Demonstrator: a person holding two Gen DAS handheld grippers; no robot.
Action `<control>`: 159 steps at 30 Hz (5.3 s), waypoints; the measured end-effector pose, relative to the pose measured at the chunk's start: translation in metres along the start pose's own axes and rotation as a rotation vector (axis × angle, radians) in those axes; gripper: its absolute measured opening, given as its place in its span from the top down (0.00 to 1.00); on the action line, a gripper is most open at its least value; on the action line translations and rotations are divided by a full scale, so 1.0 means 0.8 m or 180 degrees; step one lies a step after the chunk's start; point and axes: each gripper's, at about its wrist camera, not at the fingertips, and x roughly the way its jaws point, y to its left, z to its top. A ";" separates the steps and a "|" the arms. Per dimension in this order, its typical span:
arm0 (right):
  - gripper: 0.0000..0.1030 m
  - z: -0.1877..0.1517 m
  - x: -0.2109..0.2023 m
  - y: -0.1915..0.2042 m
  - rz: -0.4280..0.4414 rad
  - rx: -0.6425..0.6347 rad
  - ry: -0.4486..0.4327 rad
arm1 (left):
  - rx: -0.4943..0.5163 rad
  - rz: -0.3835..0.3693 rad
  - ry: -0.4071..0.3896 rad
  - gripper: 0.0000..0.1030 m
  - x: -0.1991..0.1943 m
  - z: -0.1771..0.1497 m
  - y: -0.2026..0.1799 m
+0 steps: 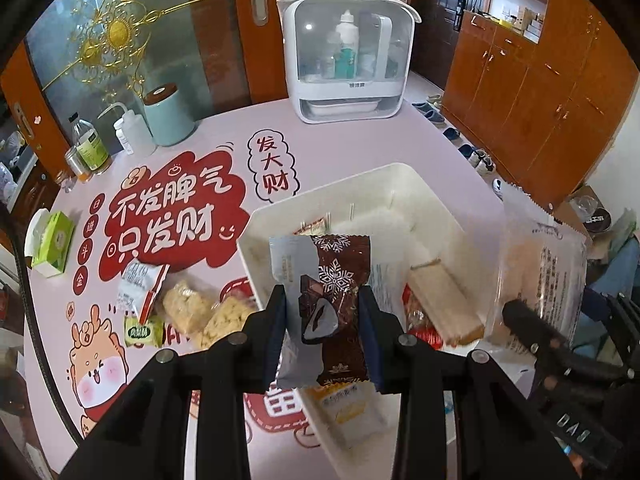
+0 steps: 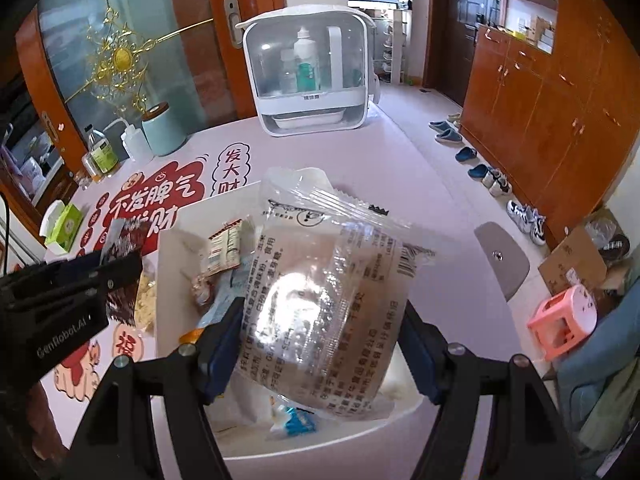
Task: Organize snacks
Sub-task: 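Drop the chocolate pack into the tray with the left tool while the right drops the bread bag, then move both open tools back over the remaining snacks, then grasp the white chip bag with the left tool while the right grasps a puffed-snack bag, then drop the chip bag into the tray with the left tool while the right drops the puffed snack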
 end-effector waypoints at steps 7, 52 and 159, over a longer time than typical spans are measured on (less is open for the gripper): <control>0.25 0.006 0.029 -0.012 0.0105 0.0018 0.0254 | 0.0005 0.0052 0.0057 0.67 0.022 0.012 -0.015; 0.18 0.004 -0.062 0.088 0.0584 -0.0443 -0.0413 | -0.0182 0.1053 -0.0321 0.16 -0.142 -0.062 0.143; 0.41 0.078 -0.006 0.002 0.0172 -0.0178 -0.0266 | 0.0506 0.0020 -0.0064 0.52 -0.002 0.046 -0.023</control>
